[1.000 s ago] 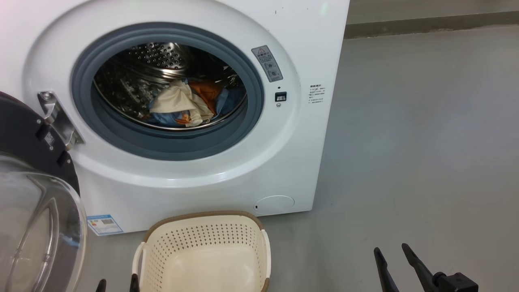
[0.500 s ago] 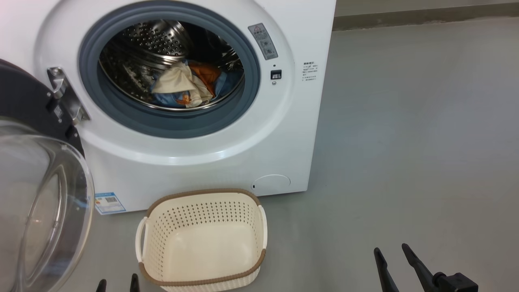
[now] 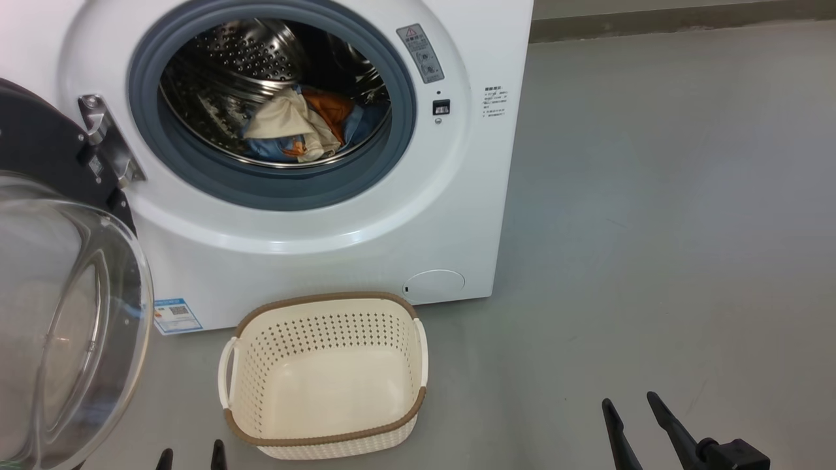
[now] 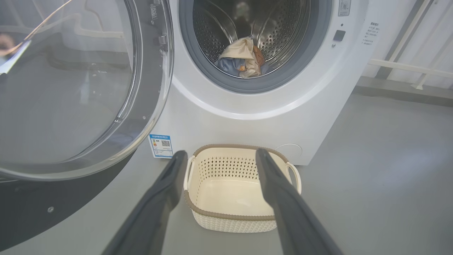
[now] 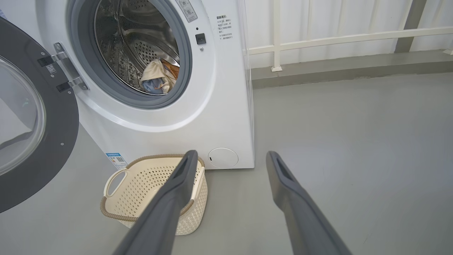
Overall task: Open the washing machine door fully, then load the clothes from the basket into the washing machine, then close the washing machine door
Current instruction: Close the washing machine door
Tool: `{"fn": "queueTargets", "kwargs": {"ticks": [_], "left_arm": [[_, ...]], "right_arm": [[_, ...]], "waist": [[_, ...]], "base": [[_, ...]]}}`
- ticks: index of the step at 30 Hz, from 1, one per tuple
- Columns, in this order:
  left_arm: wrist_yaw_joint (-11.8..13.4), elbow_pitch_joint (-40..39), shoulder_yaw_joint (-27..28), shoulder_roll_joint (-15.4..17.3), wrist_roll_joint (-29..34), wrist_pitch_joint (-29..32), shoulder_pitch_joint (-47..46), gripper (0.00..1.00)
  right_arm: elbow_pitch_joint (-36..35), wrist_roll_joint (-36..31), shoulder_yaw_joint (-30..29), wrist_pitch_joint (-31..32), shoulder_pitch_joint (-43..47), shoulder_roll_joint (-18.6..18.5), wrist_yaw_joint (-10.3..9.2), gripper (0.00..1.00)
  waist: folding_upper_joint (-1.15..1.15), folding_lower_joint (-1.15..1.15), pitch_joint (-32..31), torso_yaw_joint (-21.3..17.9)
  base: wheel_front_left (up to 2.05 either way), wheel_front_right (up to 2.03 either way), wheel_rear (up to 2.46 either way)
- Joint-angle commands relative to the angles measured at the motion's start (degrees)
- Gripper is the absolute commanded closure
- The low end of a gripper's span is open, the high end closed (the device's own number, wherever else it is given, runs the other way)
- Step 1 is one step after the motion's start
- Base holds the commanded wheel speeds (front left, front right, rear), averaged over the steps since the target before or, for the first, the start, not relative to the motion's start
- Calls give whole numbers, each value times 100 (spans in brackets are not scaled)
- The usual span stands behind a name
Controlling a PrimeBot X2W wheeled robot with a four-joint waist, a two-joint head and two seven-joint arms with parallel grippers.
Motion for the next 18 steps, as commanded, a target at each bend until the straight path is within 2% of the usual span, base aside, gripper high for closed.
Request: {"fn": "queueTargets", "kwargs": {"ticks": [1, 12, 18], "left_arm": [[49, -168, 175, 51, 54, -37, -133, 0], [38, -177, 173, 51, 72, -37, -150, 0], [32, -173, 170, 51, 96, -37, -179, 0]], "right_arm": [[-147, -33, 177, -28, -72, -54, 9, 0], [-159, -71, 178, -28, -84, -54, 9, 0], [-160, -122, 162, -28, -128, -54, 9, 0]], "waist": [[0, 0, 3, -7], [0, 0, 43, -13], [0, 0, 39, 161]], "base": [[0, 0, 0], [0, 0, 0], [0, 0, 0]]}}
